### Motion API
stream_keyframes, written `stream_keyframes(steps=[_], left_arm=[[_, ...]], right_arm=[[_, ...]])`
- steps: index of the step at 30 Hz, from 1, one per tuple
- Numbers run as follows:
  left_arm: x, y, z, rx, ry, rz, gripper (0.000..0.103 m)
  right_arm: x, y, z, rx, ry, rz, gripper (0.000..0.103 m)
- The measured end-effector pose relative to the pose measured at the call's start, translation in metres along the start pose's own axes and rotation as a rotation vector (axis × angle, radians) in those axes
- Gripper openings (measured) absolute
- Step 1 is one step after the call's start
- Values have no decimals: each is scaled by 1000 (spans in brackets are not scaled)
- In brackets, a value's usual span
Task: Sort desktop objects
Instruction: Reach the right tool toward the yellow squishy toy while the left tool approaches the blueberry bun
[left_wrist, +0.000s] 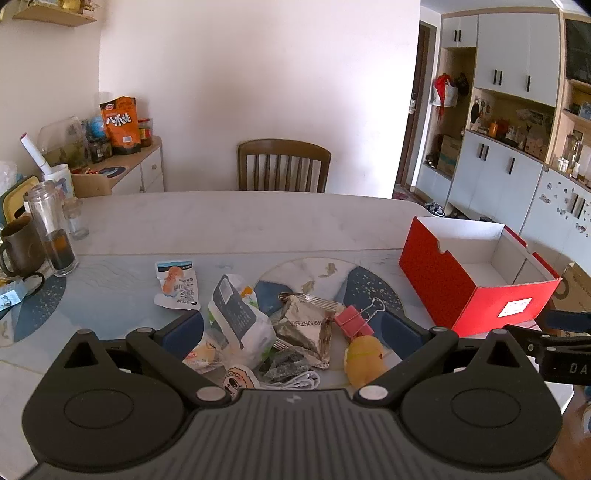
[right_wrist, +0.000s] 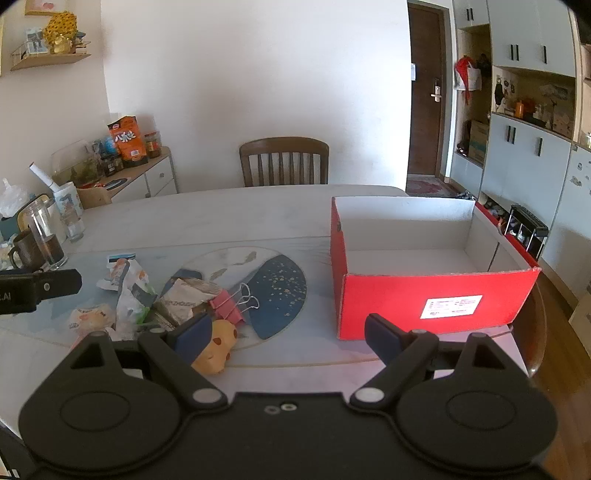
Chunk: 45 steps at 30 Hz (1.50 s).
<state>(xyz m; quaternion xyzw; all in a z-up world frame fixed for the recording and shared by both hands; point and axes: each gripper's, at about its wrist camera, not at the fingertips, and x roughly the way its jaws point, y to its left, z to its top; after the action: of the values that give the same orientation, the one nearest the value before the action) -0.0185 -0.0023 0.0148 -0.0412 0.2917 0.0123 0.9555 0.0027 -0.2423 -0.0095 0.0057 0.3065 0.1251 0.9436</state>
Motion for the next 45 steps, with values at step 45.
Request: stream_keyframes(steps=[45], left_arm=[[122,103,-27,82,197,80,103]], right_arm=[[105,79,-12,-145,155,53,88]])
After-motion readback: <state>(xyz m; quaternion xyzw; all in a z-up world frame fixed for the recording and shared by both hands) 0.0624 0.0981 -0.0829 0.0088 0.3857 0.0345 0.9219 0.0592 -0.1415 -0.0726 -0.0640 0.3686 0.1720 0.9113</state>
